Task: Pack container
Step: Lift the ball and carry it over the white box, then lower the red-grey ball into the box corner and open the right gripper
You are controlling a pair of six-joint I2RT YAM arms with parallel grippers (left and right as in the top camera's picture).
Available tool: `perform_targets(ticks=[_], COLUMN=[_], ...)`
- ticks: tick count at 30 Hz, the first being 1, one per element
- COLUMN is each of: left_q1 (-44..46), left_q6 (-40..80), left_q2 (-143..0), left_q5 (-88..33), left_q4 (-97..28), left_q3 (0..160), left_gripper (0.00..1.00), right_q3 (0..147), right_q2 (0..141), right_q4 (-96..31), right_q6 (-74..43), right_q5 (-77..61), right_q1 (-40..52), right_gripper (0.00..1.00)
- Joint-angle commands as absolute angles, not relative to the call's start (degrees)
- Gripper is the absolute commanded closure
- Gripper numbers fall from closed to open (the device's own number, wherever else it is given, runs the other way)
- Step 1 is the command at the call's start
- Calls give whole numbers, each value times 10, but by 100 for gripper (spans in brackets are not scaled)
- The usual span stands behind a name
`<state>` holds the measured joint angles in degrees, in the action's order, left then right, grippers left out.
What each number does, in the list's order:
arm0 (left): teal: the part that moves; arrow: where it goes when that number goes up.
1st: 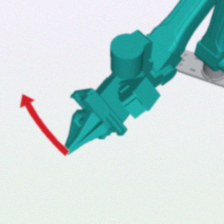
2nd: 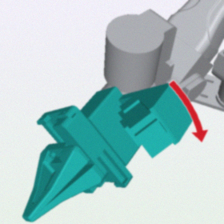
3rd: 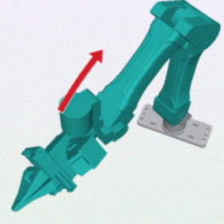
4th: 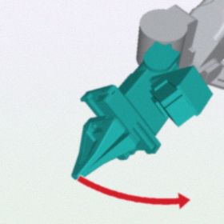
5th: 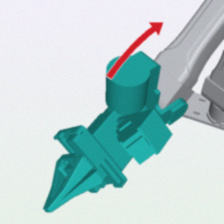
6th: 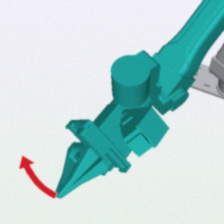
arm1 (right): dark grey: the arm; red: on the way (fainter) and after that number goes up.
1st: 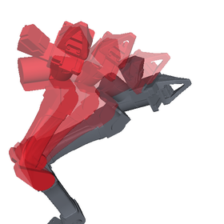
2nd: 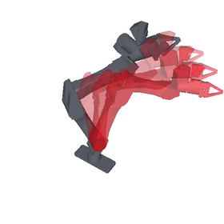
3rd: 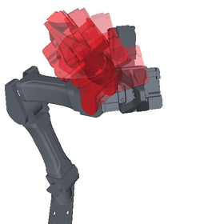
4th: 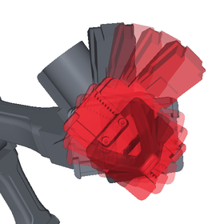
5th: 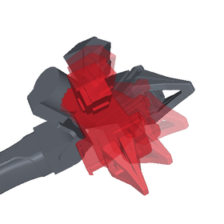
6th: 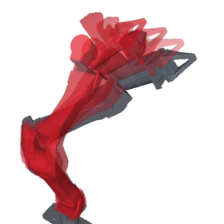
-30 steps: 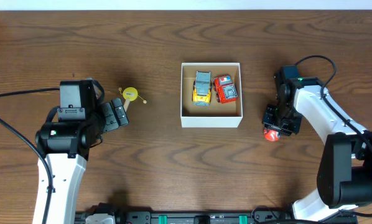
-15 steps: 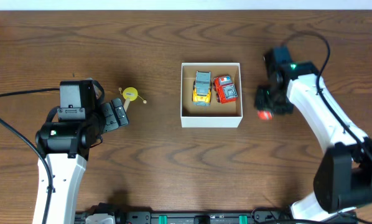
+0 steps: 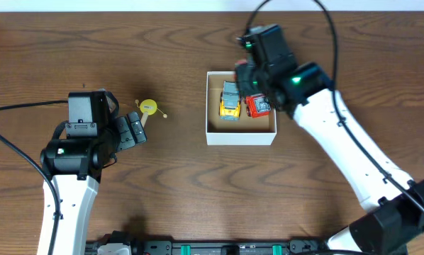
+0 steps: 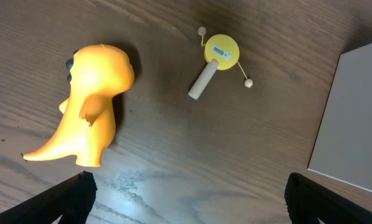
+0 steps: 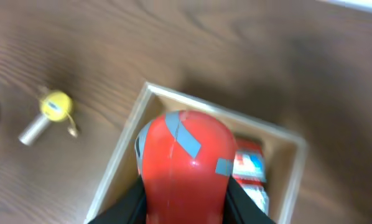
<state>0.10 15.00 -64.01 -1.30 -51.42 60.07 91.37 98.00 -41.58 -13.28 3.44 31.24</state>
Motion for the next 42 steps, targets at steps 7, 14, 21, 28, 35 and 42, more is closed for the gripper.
perform_targets(ticks=[7,14,21,28,35,42], left_q1=[0,0,0,0,0,0], left_q6=[149,149,149,149,149,149], left_q2=[-640,-640,-640,-640,-640,-640], left_q5=[-10,-10,-10,-10,-10,-10], left_q4=[-520,-520,-521,-521,-524,-525], left_q3=[612,612,612,612,612,612], left_gripper=[2,2,2,2,2,2], right_q3=[919,919,919,919,919,919], right_q2=[1084,1126,1136,1136,1136,1136], right_q4=[-350,-333,-330,-330,-331,-340], right_q6=[-102,-102,-102,-102,-102,-102], right_q5=[10,10,10,10,10,11], right_q1=[343,342,342,342,342,342], right_gripper=[99,99,96,49,46,44])
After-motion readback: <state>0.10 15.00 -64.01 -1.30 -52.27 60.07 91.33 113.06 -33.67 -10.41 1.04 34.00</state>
